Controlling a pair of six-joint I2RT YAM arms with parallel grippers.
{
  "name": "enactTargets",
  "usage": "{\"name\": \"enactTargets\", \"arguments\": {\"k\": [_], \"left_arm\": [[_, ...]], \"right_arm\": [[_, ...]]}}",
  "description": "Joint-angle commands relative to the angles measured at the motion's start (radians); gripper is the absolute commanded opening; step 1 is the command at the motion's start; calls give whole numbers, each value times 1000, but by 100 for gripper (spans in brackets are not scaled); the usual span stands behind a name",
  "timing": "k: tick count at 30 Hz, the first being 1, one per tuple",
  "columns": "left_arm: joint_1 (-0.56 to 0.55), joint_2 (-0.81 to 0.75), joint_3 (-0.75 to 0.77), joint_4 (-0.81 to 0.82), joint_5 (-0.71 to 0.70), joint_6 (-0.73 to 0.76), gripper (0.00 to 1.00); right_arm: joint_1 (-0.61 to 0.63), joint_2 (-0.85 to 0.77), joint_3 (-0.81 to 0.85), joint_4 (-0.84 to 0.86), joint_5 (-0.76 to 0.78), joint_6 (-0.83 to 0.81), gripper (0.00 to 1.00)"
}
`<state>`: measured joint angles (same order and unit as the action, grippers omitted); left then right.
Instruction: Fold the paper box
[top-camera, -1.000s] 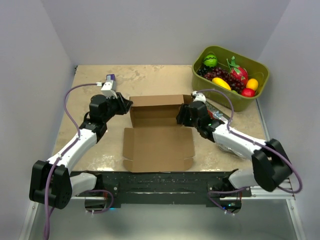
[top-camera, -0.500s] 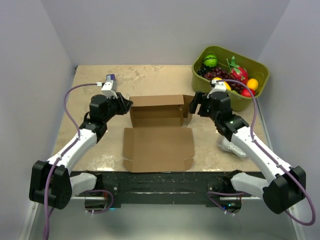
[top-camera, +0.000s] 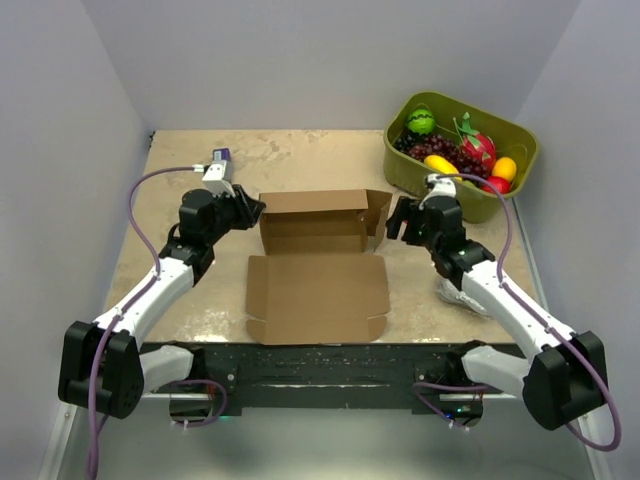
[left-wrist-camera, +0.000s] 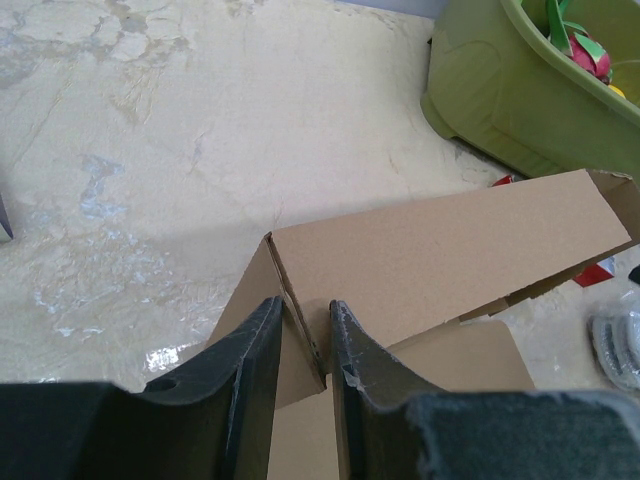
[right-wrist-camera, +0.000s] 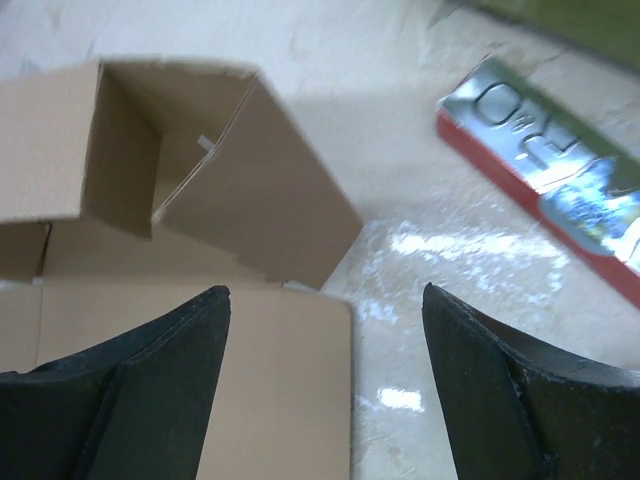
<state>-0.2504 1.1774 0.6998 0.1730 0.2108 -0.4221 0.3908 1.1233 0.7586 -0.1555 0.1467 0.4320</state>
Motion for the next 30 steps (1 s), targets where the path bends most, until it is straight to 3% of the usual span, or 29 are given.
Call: {"name": "enactTargets", "arguments": {"k": [1, 5, 14, 17, 22, 30], "left_arm": [[-18, 39, -34, -242, 6, 62, 30], [-20, 37, -34, -241, 4, 63, 30], [-23, 36, -34, -244, 4, 63, 30], [-26, 37, -34, -244, 6, 63, 30], [-27, 37, -34, -242, 10, 63, 30], [-32, 33, -34, -242, 12, 63, 30]], "right_arm": [[-82, -8, 76, 60, 21, 27, 78], [-145, 76, 133, 103, -13, 40, 77], [-162, 346, 206, 224, -18, 4, 78], [-162, 360, 188, 276, -70, -30, 78], [-162, 348, 128, 390, -293, -157, 78], [-162, 314, 67, 409, -441, -222, 73]]}}
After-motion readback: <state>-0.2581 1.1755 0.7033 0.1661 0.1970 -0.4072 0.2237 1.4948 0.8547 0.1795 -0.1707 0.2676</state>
